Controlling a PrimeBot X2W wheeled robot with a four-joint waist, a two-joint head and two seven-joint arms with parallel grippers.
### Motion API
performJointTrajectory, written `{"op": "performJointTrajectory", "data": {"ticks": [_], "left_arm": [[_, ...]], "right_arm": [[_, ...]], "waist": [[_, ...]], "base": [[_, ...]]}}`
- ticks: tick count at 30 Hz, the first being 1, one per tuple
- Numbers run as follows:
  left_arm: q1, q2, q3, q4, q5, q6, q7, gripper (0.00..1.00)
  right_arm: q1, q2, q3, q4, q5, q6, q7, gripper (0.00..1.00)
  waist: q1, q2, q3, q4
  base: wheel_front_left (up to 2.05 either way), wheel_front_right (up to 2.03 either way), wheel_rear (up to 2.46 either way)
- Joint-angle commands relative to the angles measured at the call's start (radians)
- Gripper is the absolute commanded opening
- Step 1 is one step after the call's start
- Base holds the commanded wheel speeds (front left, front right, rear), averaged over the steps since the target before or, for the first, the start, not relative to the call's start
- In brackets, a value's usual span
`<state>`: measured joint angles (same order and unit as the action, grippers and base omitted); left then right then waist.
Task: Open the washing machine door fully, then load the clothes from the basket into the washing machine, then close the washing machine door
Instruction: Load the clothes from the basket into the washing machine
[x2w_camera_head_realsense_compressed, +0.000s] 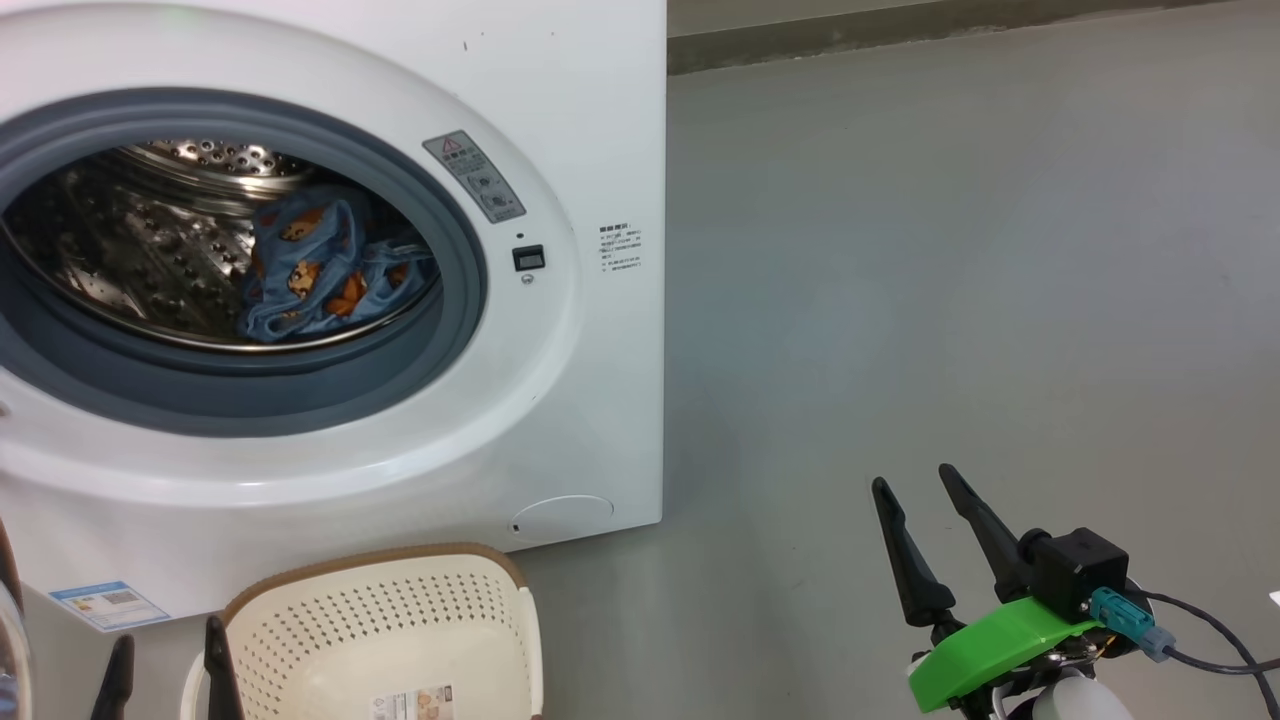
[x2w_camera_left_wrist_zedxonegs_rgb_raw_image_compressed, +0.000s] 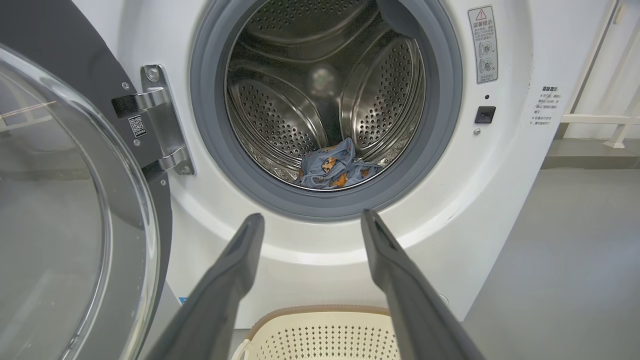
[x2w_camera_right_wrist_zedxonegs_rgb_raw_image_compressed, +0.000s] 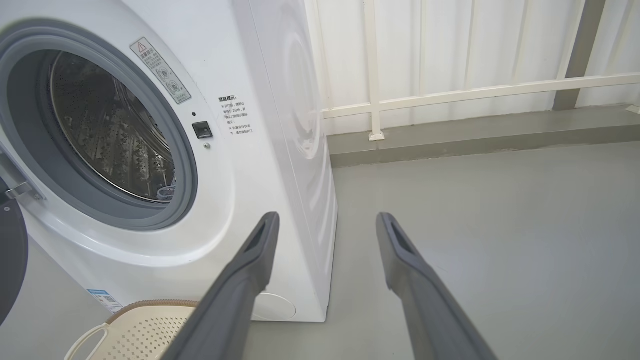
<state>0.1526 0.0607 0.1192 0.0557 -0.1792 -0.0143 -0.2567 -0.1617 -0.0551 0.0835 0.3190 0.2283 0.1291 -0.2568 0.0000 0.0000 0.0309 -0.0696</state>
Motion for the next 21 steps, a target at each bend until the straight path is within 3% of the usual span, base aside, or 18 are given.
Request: {"op": "performJointTrajectory", "data": {"ticks": [1, 21], "left_arm": [[-0.012, 0.008, 0.032, -0.031, 0.007, -0.003, -0.005, 1.0], [-0.001, -0.008, 0.019, -0.034, 0.014, -0.005, -0.005, 1.0]], "right_arm": [[-0.004, 0.005, 0.021, -0.023, -0.014, 0.002, -0.005, 1.0], [-0.003, 0.005, 0.017, -0.024, -0.014, 0.002, -0.005, 1.0]], "waist": [[0.0, 0.0, 0.0, 0.0], [0.0, 0.0, 0.008, 0.002]], "base": [[0.0, 0.0, 0.0], [0.0, 0.0, 0.0]]}}
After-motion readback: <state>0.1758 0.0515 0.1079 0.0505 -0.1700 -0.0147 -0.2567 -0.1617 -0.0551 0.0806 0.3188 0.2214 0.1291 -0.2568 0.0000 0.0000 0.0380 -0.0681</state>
